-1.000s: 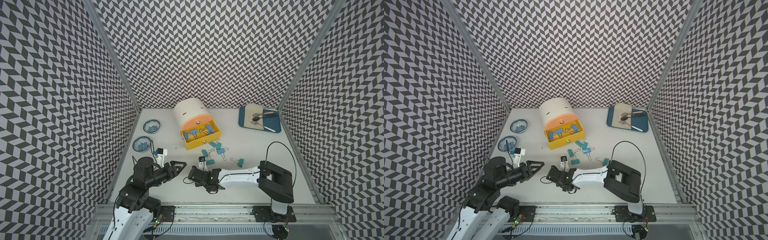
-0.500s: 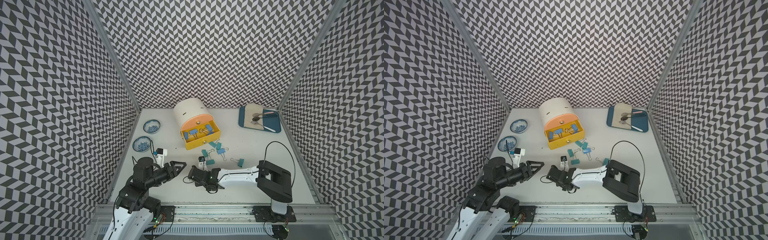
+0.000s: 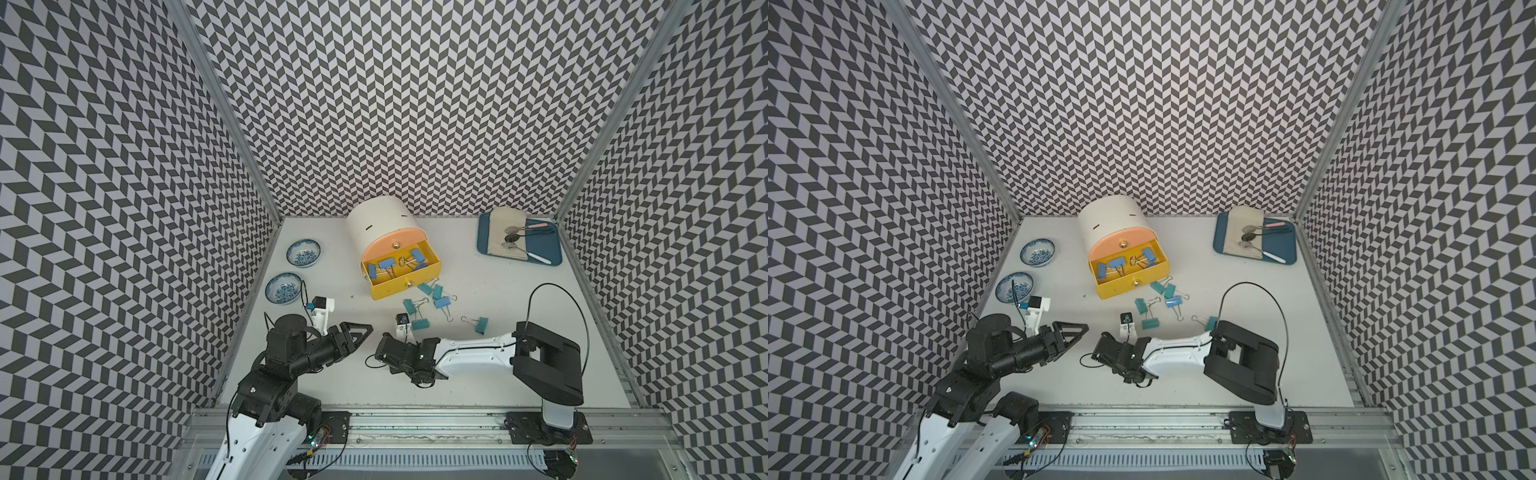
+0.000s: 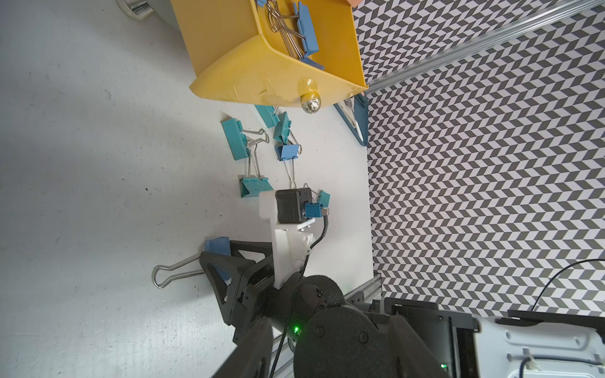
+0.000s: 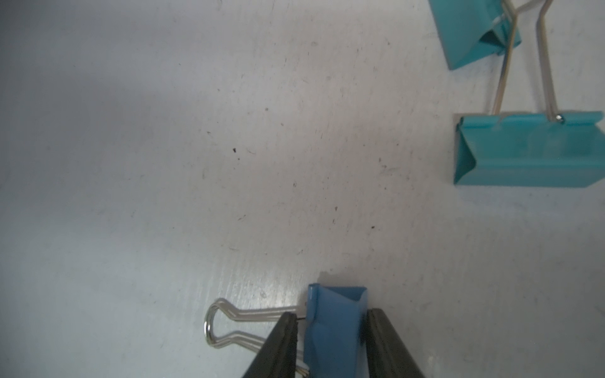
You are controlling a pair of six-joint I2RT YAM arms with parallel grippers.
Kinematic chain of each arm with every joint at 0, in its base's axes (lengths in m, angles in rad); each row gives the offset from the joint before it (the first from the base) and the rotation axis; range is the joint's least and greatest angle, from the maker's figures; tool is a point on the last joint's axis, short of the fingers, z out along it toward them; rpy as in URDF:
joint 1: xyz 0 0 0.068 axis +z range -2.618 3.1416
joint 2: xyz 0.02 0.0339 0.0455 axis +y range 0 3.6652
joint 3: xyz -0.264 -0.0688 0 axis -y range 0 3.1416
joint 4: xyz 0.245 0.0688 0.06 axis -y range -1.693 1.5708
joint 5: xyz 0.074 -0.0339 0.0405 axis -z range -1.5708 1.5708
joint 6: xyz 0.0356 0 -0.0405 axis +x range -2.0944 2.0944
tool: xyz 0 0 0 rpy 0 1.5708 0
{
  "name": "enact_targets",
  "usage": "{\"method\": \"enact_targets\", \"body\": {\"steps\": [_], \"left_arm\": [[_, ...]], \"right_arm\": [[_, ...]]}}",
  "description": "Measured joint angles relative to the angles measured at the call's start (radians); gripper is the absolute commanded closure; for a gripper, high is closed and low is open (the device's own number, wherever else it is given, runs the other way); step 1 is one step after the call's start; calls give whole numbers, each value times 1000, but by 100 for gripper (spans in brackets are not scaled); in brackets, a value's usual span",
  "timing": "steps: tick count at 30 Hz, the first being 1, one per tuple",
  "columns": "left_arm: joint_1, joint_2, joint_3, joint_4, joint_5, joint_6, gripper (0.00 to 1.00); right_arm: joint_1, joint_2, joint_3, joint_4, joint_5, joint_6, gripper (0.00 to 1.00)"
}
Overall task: Put the binder clips in the drawer according to color
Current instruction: Pick up the binder clip at the center of the board, then place the binder clip in the drawer.
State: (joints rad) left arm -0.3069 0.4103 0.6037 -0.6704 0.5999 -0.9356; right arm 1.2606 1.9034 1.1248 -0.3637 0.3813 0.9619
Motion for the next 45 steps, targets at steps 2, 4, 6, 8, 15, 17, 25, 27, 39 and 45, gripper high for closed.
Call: {"method": "enact_targets", "body": {"steps": [2, 4, 6, 8, 15, 17, 25, 27, 39, 45], "left_arm": [[0, 0, 0, 0, 0, 0, 40], [0, 0, 0, 0, 0, 0, 40], [0, 0, 0, 1, 0, 0, 40], [0, 0, 0, 2, 0, 0, 40], [0, 0, -1, 14, 0, -5, 40], [0, 0, -1, 22, 0, -8, 40], [0, 13, -3, 66, 0, -26, 40], [0, 25, -3, 79, 0, -27, 40], [0, 202, 55, 181, 0, -26, 40], [0, 286, 121, 259, 1, -25, 40]], "right_arm": [[0, 0, 0, -1, 3, 0, 65], [0, 1, 0, -2, 5, 3, 68], [0, 1, -1, 0, 6, 8, 70], [0, 0, -3, 3, 9, 10, 70], [0, -37, -41, 14, 9, 12, 73], [0, -55, -58, 4, 6, 12, 74], [0, -177, -131, -33, 1, 19, 76], [0, -229, -143, -46, 4, 20, 76], [-9, -533, -115, -157, 119, -2, 76], [-81, -627, -11, -193, 166, -81, 76]]}}
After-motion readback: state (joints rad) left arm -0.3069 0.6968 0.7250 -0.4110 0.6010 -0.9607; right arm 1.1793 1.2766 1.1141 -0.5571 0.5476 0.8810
